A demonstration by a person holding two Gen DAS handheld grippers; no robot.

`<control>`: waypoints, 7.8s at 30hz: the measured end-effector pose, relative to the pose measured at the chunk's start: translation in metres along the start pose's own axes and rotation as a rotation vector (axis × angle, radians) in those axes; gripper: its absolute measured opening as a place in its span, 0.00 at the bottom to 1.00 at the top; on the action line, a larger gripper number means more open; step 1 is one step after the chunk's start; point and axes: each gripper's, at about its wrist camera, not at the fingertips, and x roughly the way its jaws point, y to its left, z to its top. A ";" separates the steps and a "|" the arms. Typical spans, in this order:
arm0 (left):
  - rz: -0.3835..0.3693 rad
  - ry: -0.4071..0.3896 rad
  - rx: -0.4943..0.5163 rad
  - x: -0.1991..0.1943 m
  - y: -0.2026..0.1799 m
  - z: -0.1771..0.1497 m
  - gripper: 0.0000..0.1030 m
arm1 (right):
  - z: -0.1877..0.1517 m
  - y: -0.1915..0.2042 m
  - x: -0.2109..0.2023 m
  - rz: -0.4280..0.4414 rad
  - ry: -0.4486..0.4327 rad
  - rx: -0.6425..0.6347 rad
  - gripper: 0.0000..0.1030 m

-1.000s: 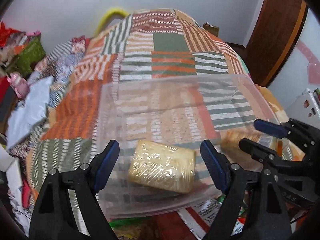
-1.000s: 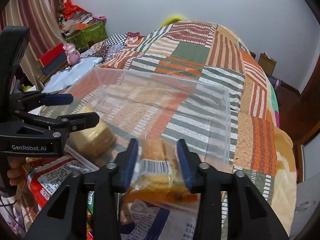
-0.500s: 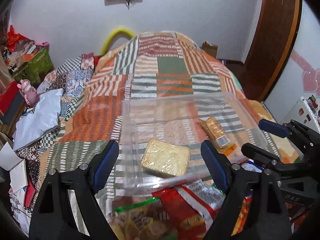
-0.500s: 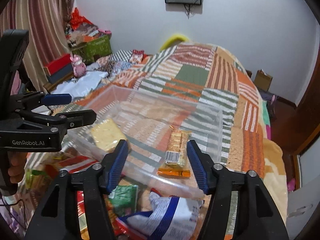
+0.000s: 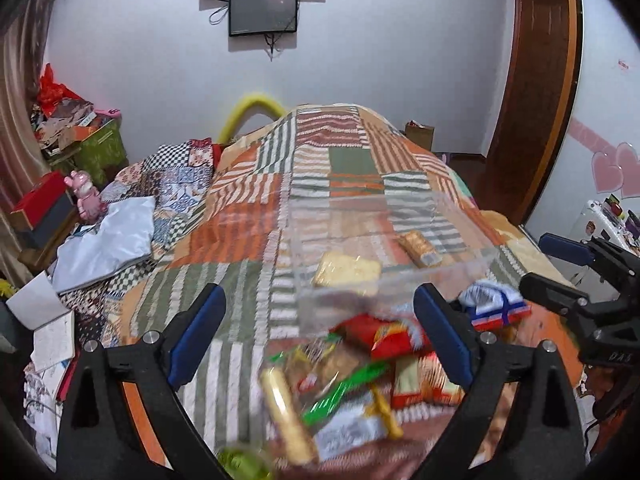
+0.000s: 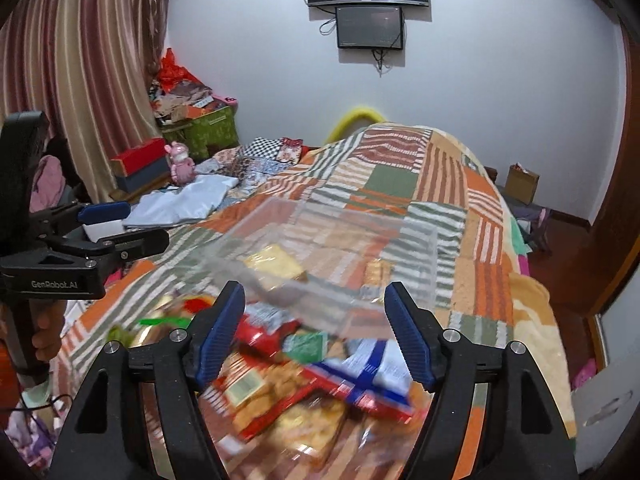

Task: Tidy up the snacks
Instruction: 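Grasp the green jelly cup with the left tool, then grasp the purple-wrapped yellow roll with the right tool, then place jelly cup in the box with left tool while right tool places the roll, then grasp the green-topped cookie bag with left tool while right tool grasps the blue-white chip bag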

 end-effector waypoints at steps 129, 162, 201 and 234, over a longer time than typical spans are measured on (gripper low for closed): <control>-0.065 0.243 0.003 0.158 -0.033 0.036 0.58 | 0.021 -0.054 0.118 0.083 0.196 0.053 0.20; 0.007 0.085 0.020 0.059 -0.033 0.029 0.79 | 0.021 -0.032 0.040 -0.019 0.082 -0.044 0.48; -0.003 0.240 -0.124 0.088 0.019 -0.075 0.85 | -0.043 -0.054 0.053 -0.045 0.162 0.142 0.71; -0.019 0.182 -0.154 0.062 0.024 -0.063 0.52 | -0.054 -0.058 0.047 -0.018 0.167 0.178 0.52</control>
